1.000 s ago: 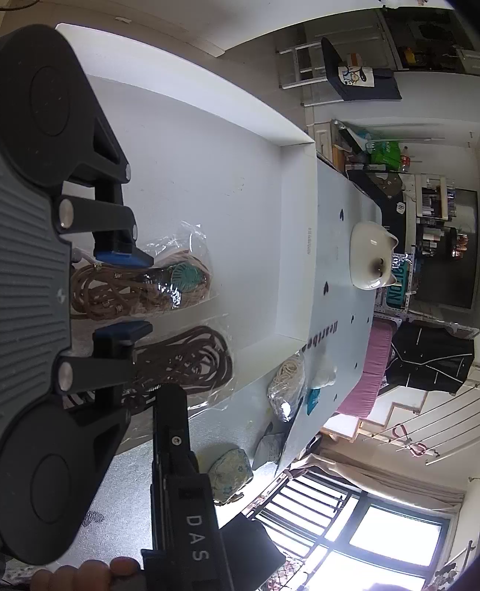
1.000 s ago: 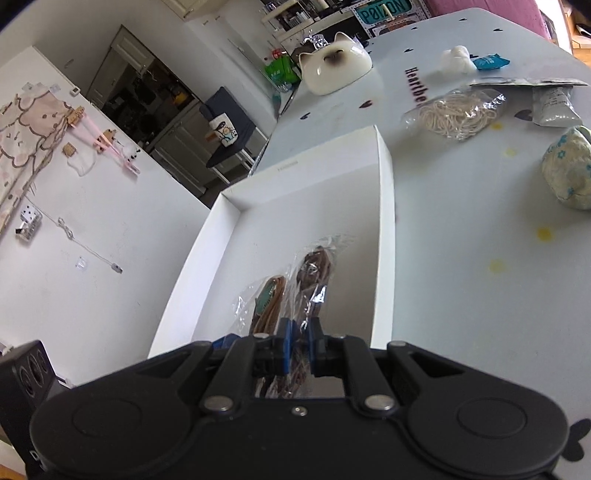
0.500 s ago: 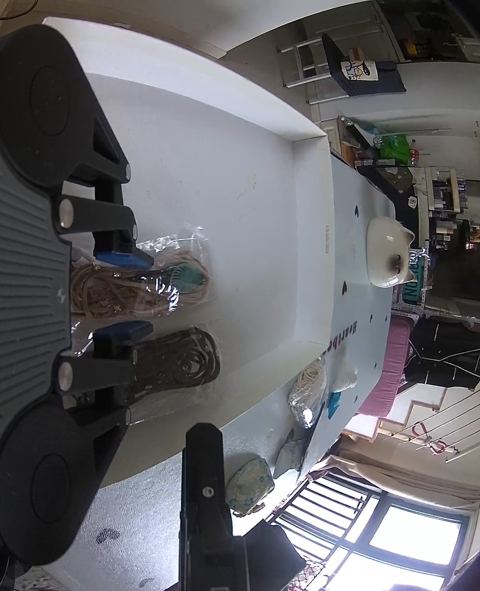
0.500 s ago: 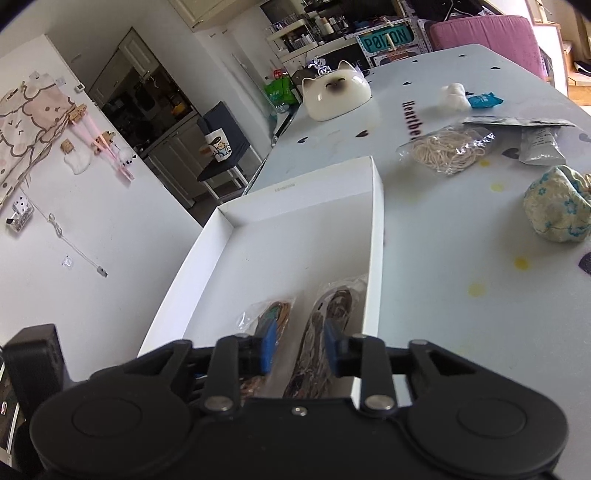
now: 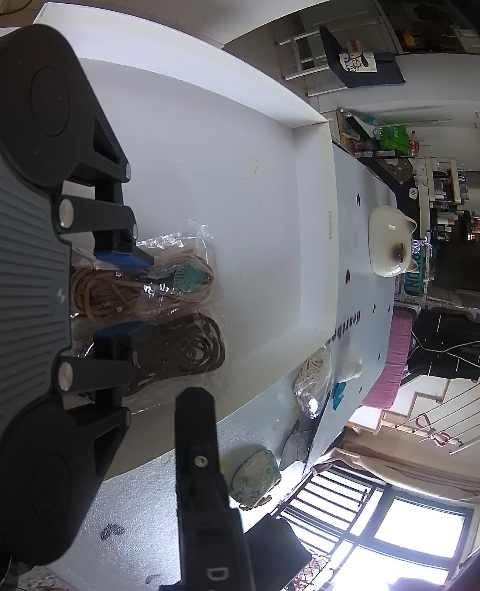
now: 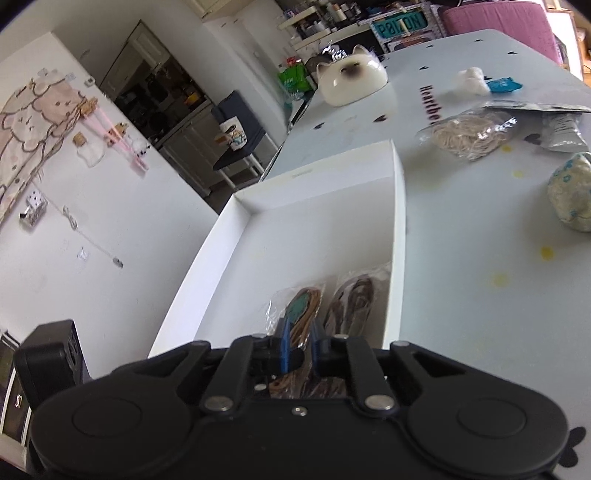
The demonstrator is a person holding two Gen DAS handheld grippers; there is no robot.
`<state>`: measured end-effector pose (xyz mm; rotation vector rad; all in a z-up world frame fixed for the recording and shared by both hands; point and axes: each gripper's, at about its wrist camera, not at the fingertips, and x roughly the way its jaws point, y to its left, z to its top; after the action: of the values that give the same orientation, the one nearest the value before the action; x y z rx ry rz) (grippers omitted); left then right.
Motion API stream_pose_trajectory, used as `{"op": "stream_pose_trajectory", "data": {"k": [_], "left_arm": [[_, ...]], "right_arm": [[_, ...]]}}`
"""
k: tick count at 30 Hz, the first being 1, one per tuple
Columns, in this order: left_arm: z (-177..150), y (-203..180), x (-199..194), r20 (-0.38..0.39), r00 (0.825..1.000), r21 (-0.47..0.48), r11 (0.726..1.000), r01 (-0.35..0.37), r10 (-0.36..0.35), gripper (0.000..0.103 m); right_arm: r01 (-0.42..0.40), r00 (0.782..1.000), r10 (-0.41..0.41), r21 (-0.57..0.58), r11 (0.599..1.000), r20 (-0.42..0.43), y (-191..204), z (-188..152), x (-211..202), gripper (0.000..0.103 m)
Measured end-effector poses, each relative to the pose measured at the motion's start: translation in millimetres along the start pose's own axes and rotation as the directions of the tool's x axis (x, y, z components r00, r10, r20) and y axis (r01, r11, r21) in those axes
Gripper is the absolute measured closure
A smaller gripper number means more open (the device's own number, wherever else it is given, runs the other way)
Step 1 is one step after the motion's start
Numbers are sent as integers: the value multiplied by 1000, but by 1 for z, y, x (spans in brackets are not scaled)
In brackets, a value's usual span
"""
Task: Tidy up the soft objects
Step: 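Carry the teal-tagged bag into the tray with the left tool while the right carries the brown bag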
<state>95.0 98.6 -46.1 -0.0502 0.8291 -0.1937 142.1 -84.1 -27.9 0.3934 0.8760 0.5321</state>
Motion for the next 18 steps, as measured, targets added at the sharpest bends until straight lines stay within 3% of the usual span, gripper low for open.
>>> {"op": "stream_pose_trajectory", "data": {"k": [3, 7, 14, 18], "left_arm": [[2, 4, -2, -10, 1000, -21, 1000, -7, 7, 50], [5, 7, -10, -3, 1000, -42, 999, 15, -15, 46], [9, 3, -23, 20, 1000, -46, 999, 4, -3, 41], [10, 2, -31, 33, 999, -52, 999, -13, 14, 33]], "right_arm": [[13, 1000, -13, -5, 1000, -21, 2, -1, 5, 90], [41, 999, -41, -19, 999, -15, 2, -2, 1, 88], [74, 997, -71, -73, 995, 33, 6, -2, -15, 75], [103, 993, -96, -117, 988, 65, 7, -5, -26, 68]]}}
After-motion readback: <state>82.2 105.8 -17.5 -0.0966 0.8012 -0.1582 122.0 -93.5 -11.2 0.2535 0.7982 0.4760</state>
